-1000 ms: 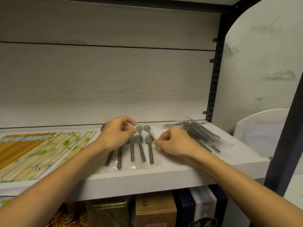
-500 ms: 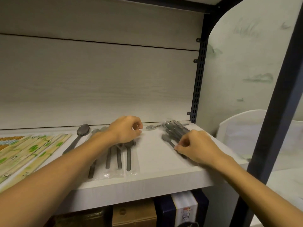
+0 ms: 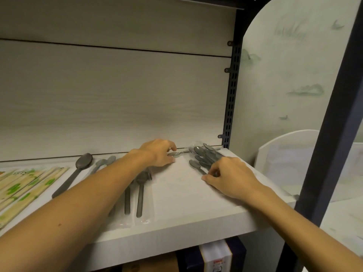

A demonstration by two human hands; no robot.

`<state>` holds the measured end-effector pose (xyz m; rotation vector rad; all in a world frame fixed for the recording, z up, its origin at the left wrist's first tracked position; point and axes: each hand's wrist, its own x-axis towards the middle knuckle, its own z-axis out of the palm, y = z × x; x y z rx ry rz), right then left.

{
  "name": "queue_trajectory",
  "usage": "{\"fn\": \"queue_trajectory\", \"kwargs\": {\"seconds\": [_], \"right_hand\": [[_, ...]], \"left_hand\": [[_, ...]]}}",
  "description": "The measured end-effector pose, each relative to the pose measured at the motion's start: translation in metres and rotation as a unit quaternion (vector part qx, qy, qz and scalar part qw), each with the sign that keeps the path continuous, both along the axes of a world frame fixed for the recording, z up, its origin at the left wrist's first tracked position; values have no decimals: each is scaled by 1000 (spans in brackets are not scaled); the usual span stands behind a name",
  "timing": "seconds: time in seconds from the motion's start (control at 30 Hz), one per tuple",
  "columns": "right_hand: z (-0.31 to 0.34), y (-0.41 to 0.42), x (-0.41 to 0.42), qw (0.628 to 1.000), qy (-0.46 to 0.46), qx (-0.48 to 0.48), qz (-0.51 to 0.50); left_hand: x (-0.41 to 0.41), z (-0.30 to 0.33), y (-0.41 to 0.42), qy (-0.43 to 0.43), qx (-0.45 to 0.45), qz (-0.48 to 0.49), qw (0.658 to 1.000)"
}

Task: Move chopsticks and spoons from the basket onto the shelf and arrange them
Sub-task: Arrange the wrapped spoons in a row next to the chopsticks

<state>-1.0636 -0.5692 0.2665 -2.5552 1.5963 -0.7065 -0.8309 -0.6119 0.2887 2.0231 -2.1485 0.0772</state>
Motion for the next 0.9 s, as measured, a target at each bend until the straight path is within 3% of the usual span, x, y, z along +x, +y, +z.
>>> {"fn": "queue_trajectory", "kwargs": {"seconds": [0.33, 0.53, 0.7, 0.9], "right_hand": [[2, -1, -1, 999, -32, -18, 16], [6, 1, 8, 999, -37, 26, 21], [9, 1, 16, 998, -63, 27, 17], [9, 7, 29, 995, -96, 24, 28]], "left_hand": [[-4, -1, -3, -39, -62, -28, 997], [21, 12, 15, -36, -130, 8, 991], [48, 20, 33, 47, -176, 60, 981], [62, 27, 55, 172, -285, 78, 940]]}}
